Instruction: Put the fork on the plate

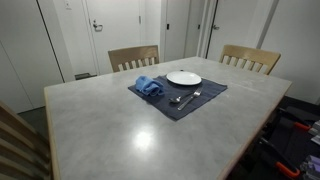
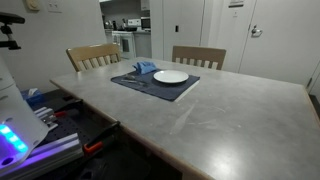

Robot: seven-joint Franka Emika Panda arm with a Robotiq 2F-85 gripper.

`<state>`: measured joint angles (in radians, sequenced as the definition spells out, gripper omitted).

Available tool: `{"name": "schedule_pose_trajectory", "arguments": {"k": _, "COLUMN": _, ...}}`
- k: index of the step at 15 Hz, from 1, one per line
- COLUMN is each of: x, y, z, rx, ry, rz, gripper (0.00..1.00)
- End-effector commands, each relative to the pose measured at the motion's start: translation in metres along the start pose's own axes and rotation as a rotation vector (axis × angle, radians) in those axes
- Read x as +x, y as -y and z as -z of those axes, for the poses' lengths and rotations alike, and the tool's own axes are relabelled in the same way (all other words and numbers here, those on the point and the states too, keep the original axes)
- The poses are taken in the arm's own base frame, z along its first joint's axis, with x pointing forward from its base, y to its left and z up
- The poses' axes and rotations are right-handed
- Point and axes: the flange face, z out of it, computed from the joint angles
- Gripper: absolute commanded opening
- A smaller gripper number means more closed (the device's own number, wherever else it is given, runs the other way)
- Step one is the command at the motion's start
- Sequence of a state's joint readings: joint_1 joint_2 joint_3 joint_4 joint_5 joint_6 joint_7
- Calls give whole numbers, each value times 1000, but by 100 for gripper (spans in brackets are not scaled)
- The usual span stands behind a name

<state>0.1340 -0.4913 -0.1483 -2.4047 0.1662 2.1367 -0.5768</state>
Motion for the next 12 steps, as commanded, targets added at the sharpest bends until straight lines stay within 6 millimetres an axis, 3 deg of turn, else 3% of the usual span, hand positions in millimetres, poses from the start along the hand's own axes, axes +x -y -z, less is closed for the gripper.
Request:
{"name": "schedule_pose_trajectory", "arguments": {"k": 1, "x": 1, "y": 7, "z": -16, "rx": -1, "ry": 41, "rz": 172, "gripper": 100}}
{"name": "schedule_pose_trajectory", "arguments": {"k": 6, "x": 0, "y": 23, "z": -48, "rx": -32, "ry": 118, "rz": 381, "gripper": 100}}
{"name": "schedule_pose_trajectory", "arguments": {"k": 11, "x": -1, "y": 28, "z": -87, "rx": -14, "ry": 177, "rz": 461, "gripper": 100}}
{"name": "schedule_pose_trajectory", "arguments": {"k": 12, "x": -1, "y": 30, "z": -71, "rx": -22, "ry": 166, "rz": 420, "gripper": 100}}
